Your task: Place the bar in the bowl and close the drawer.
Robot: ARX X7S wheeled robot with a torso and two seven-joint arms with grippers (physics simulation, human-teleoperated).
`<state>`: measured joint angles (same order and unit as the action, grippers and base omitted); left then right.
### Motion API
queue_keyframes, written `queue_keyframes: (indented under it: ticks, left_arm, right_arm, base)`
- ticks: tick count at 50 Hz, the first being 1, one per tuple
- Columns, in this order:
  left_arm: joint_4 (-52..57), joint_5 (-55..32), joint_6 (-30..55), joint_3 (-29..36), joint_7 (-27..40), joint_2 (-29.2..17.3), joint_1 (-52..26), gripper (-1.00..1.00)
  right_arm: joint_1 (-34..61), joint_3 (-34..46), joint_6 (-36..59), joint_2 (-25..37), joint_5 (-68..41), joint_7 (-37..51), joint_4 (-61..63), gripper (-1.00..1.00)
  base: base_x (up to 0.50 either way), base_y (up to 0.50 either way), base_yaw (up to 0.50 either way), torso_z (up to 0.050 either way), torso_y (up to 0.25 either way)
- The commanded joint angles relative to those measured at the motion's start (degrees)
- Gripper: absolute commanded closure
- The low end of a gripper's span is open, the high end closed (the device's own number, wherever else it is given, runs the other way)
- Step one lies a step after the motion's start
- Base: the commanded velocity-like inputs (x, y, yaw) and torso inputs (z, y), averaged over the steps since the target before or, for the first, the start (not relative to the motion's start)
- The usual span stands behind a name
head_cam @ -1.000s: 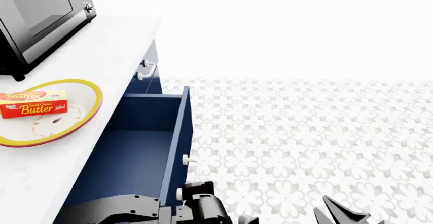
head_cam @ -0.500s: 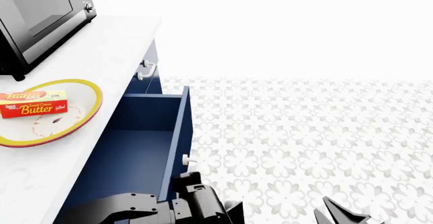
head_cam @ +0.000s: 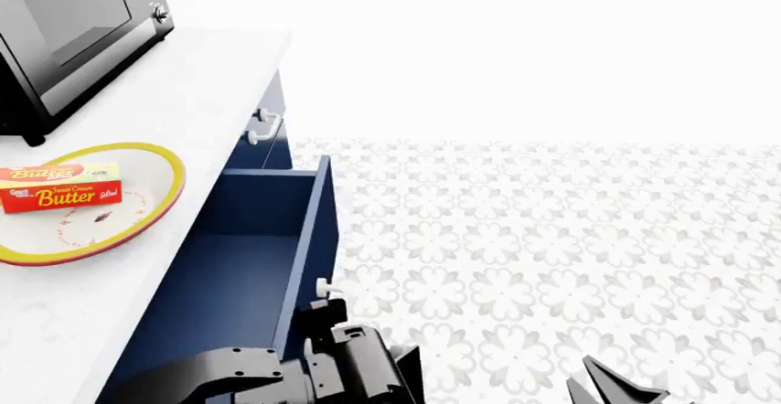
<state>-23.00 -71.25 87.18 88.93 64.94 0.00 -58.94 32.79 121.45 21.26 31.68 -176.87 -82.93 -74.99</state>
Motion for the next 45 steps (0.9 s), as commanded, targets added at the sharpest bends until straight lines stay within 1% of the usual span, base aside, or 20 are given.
queue_keyframes:
  ticks: [1,7,12,17,33,45]
  left_arm:
    - [-3.9,5.6,-2.1,0.5,-8.8,0.0,-0.5,-1.0]
    - [-4.8,6.7,-5.1,2.3,-14.2,-1.1,-1.0,-1.0]
    - [-2.9,6.2,-6.7,2.6,-16.8,-3.1,-1.0,-1.0]
    - [-4.2,7.1,-8.7,3.8,-19.4,-4.0,-0.6,-1.0]
    - [-7.5,7.0,-8.7,3.8,-19.4,-5.6,0.1,-1.0]
    - [-11.1,7.8,-10.5,4.7,-21.8,-6.2,1.5,-1.0]
  right_arm:
    - [-0.3,-0.1,-0.2,-0.1,0.1,-0.2,0.0,-1.0]
    - [-0.5,-0.2,-0.3,-0.1,0.0,-0.2,0.0,-1.0]
    - [-0.5,-0.2,-0.4,-0.2,0.1,-0.1,0.0,-1.0]
    - [-0.3,-0.2,-0.4,-0.2,0.1,0.0,0.0,-1.0]
    - [-0.3,-0.1,-0.8,-0.2,0.3,-0.4,0.0,-1.0]
    - [-0.2,-0.1,-0.8,-0.3,0.3,-0.2,0.0,-1.0]
  base:
    - [0.0,0.0,0.0,0.0,0.0]
    - [0.0,0.0,0.0,0.0,0.0]
    - [0.0,0.0,0.0,0.0,0.0]
    - [0.0,0.0,0.0,0.0,0.0]
    - [0.0,0.0,0.0,0.0,0.0]
    - [0.0,0.0,0.0,0.0,0.0]
